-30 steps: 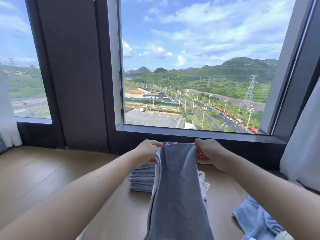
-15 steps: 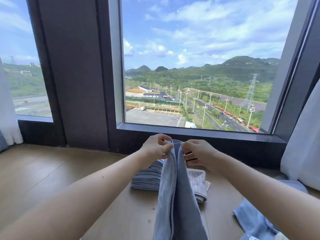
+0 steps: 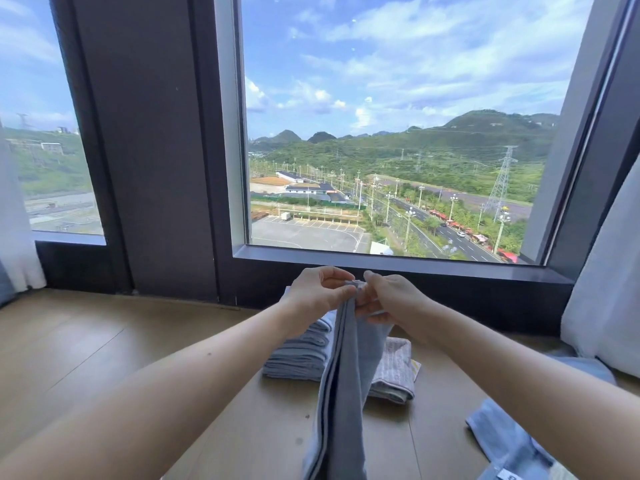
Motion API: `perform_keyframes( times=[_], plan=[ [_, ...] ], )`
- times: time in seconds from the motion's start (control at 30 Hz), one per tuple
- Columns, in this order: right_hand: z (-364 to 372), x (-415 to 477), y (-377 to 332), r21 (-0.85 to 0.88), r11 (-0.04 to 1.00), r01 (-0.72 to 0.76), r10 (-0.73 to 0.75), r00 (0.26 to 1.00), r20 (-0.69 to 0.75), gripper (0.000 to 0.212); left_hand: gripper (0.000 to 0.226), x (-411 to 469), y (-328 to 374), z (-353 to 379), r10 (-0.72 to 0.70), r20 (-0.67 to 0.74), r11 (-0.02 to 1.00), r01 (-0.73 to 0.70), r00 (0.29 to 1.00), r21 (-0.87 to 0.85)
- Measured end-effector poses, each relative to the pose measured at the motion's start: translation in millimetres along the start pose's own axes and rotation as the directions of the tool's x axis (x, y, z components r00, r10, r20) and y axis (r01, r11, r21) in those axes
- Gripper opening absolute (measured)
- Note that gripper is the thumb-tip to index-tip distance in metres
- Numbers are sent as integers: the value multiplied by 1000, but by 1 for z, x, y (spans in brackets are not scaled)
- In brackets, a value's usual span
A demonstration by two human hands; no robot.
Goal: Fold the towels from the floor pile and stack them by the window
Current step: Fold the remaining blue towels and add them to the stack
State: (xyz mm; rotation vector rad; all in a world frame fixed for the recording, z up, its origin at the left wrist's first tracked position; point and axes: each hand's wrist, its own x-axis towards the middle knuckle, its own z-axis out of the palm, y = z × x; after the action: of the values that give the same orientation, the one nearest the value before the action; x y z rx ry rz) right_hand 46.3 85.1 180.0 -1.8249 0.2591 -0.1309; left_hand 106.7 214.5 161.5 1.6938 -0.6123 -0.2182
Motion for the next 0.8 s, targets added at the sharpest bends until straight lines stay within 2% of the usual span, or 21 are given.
perform_keyframes(
  times=[0.13,0.2,0.3,0.37,0.47,0.6,0.73,0.8],
  plan=[
    [-2,-3,-4,-43,999,11,-9,999,37,55,25,0,-1,-3,29,29,993,-33,999,115],
    [-5,-1,-4,-99,994,43,-38,998,55,56,21,-2,-3,-4,60,-4,983,-58,998,174],
    [-21,2,-7,-182,977,108,-116,993,-29,44,21,-4,-3,-6,98,-37,976,-88,995,197],
    [-38,4,-6,-345,922,177,-213,975,-68,30,24,-5,-3,-9,100,-65,977,-86,993,193],
    [-51,0,-1,-503,825,257,-289,957,15,25,27,-5,-3,-11,90,-93,983,-73,992,167],
    [-48,0,7,-589,732,343,-309,937,161,25,28,-5,-2,-9,96,-105,985,-80,990,154],
    [-49,3,12,-631,632,450,-401,887,230,26,28,-6,-2,-11,99,-124,986,-81,987,145],
    [-50,3,15,-675,574,464,-385,880,278,27,29,-6,-3,-13,94,-145,990,-77,985,120]
  ],
)
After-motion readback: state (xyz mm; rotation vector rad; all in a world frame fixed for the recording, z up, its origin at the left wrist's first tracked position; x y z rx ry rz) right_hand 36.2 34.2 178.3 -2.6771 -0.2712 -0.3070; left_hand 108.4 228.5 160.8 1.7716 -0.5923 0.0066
